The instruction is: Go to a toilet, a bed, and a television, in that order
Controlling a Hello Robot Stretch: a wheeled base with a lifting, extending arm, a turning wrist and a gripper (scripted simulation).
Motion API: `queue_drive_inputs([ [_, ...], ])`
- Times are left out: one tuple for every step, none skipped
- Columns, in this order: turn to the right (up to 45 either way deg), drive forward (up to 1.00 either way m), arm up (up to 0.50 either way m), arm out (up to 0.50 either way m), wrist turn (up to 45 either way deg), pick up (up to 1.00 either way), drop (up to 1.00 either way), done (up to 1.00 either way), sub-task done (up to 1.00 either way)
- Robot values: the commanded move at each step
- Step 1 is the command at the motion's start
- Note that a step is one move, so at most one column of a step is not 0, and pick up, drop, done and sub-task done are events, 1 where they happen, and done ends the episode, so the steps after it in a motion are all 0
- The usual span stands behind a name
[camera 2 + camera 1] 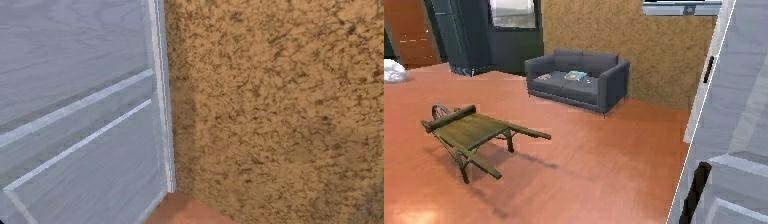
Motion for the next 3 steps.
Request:
queue_drive_inputs([
  [0.0,0.7,0.0,0.0,0.0,0.0,0.0,0.0,0.0],
  [-3.0,0.0,0.0,0.0,0.0,0.0,0.0,0.0,0.0],
  [0.0,0.4,0.0,0.0,0.0,0.0,0.0,0.0,0.0],
])
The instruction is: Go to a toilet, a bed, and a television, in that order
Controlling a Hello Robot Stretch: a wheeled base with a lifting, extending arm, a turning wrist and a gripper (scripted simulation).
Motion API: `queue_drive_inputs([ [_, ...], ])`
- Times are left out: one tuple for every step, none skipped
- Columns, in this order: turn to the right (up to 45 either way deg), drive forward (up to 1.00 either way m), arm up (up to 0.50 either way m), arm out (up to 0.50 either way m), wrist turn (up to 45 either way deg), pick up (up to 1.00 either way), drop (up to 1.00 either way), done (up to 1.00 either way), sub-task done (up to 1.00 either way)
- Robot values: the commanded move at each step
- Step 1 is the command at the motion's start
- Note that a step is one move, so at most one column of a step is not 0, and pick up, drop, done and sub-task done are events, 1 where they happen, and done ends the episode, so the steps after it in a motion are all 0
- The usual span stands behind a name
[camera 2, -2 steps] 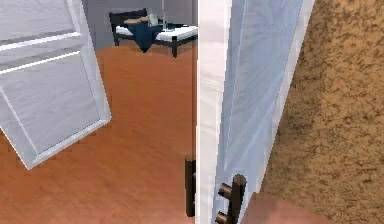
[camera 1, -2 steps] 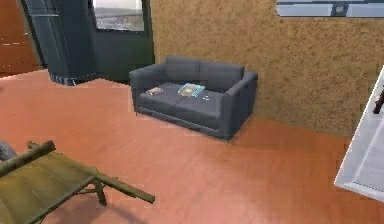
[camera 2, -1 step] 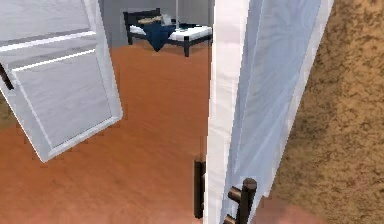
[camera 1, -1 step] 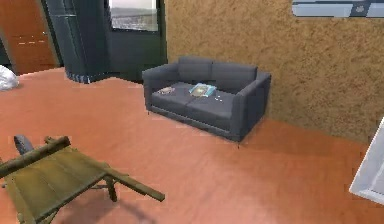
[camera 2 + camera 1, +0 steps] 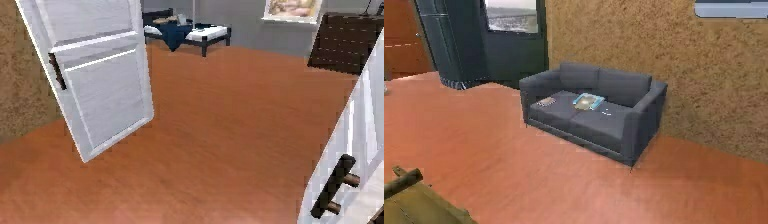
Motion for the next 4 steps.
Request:
queue_drive_inputs([
  [45.0,0.0,0.0,0.0,0.0,0.0,0.0,0.0,0.0],
  [36.0,0.0,0.0,0.0,0.0,0.0,0.0,0.0,0.0],
  [0.0,0.5,0.0,0.0,0.0,0.0,0.0,0.0,0.0],
  [18.0,0.0,0.0,0.0,0.0,0.0,0.0,0.0,0.0],
])
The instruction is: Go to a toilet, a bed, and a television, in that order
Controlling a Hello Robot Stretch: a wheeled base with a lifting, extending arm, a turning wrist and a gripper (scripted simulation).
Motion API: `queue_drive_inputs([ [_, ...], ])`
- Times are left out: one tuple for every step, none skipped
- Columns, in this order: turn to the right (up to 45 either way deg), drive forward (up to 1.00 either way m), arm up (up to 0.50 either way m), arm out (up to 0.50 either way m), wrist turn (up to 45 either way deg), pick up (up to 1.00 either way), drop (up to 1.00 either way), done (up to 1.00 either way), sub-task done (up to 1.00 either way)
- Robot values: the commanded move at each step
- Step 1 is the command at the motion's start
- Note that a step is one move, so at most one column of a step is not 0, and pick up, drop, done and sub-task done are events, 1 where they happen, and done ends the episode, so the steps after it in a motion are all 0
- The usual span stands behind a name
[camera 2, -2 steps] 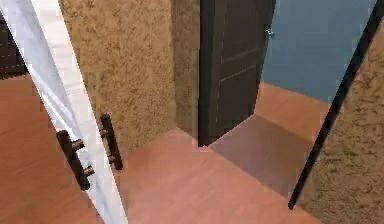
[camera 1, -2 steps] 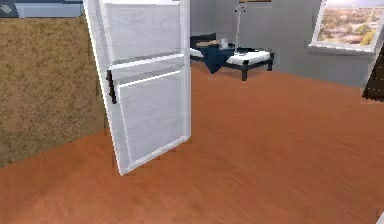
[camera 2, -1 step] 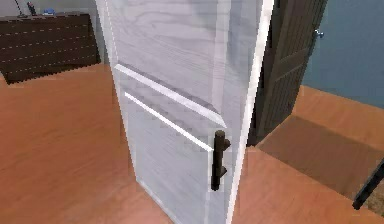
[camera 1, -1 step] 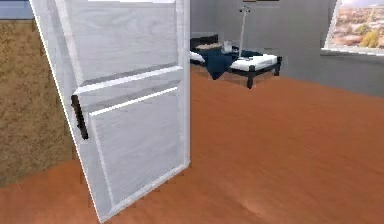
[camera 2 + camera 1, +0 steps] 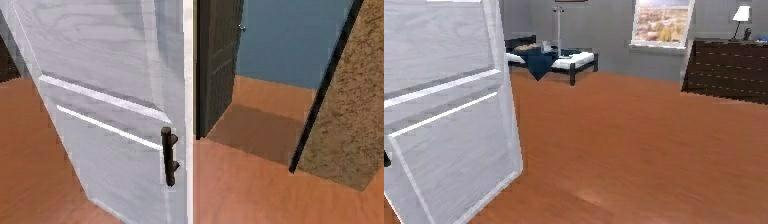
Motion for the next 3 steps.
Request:
queue_drive_inputs([
  [3.0,0.0,0.0,0.0,0.0,0.0,0.0,0.0,0.0],
  [0.0,1.0,0.0,0.0,0.0,0.0,0.0,0.0,0.0],
  [0.0,1.0,0.0,0.0,0.0,0.0,0.0,0.0,0.0],
])
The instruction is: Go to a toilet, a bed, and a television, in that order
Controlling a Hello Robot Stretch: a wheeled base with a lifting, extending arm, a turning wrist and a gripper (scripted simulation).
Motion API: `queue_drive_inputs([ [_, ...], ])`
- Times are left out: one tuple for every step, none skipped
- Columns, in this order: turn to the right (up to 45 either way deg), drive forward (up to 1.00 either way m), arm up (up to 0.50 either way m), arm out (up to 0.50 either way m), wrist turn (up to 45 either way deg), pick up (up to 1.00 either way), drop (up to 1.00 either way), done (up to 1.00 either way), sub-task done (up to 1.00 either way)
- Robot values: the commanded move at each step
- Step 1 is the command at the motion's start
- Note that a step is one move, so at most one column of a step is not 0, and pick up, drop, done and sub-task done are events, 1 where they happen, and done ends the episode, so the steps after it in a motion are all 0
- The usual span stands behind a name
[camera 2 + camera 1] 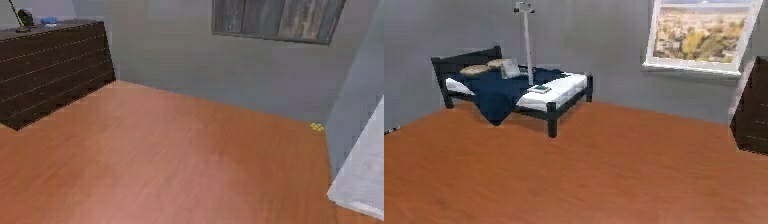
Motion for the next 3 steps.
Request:
queue_drive_inputs([
  [0.0,1.0,0.0,0.0,0.0,0.0,0.0,0.0,0.0],
  [3.0,0.0,0.0,0.0,0.0,0.0,0.0,0.0,0.0],
  [0.0,0.5,0.0,0.0,0.0,0.0,0.0,0.0,0.0],
])
